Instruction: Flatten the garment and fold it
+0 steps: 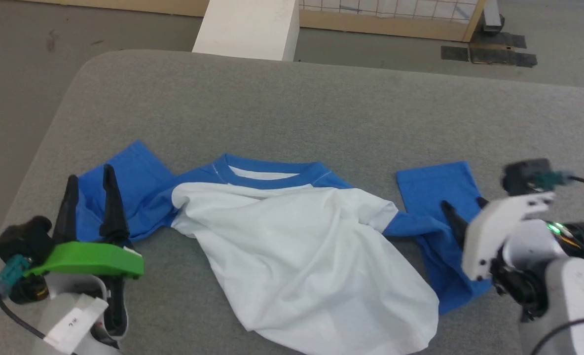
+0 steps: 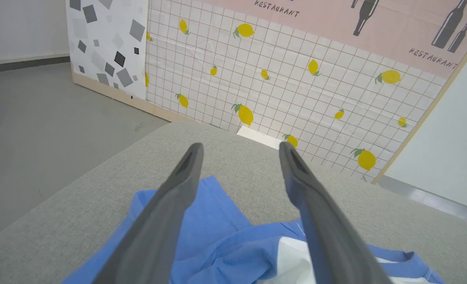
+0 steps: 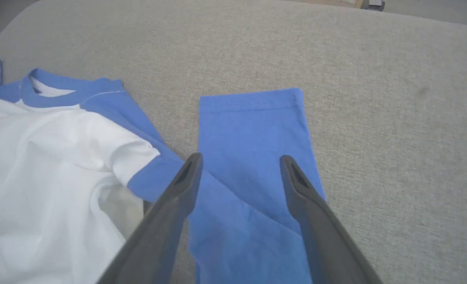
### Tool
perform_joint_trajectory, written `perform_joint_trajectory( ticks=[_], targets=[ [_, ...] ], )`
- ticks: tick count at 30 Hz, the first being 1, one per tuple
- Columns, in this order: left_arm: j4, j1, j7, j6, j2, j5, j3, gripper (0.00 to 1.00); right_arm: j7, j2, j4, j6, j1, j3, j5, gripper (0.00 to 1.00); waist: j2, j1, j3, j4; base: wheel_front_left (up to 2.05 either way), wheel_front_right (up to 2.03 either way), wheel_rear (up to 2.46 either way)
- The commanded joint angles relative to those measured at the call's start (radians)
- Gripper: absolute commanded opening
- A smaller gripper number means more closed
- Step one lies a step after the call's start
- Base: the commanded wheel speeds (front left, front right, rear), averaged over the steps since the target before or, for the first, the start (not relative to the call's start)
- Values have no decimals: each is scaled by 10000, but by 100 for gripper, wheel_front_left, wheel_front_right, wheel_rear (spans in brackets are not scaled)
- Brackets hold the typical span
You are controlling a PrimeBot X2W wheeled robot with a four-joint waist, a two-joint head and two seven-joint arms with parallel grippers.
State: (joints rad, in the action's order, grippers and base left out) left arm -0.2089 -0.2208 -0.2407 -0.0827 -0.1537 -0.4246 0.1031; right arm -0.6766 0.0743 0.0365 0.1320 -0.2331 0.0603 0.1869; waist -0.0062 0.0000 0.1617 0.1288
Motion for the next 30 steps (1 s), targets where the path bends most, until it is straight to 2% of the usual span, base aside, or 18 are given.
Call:
perform_joint_trajectory(
  ticks=[1,9,16,17,18,19,25,30],
  targets=[
    [91,218,-81,50,69,1,16,100,-218,87,-21,-13,-269,-394,-63,100,62,0,55,66,0,0,0],
    [291,342,-153,103,280,-31,44,100,-958,472,1097,-13,-1646,-2908,-412,100,62,0,383,316,0,0,0],
    [288,136,-176,54,308,-4,-50,100,-857,574,2306,-13,-2377,-4043,-166,100,62,0,620,610,0,0,0],
    [291,132,-179,52,313,5,-53,100,-725,574,2349,-13,-2435,-4040,-127,96,62,0,631,629,0,0,0],
    [302,132,-183,49,321,15,-53,100,-485,586,2351,-13,-2511,-4012,-132,25,62,0,640,646,0,0,0],
    [294,134,-185,47,338,6,-57,100,-332,628,2345,-13,-2538,-4035,-143,0,62,0,630,670,0,0,0],
    [252,231,-194,48,327,30,-25,100,-92,1015,1421,-13,-2001,-4220,153,0,62,0,329,673,0,0,0],
    [211,332,-174,61,338,33,-110,100,-1082,1587,100,-13,-568,-4791,1056,0,62,0,-38,626,0,0,0]
  ],
)
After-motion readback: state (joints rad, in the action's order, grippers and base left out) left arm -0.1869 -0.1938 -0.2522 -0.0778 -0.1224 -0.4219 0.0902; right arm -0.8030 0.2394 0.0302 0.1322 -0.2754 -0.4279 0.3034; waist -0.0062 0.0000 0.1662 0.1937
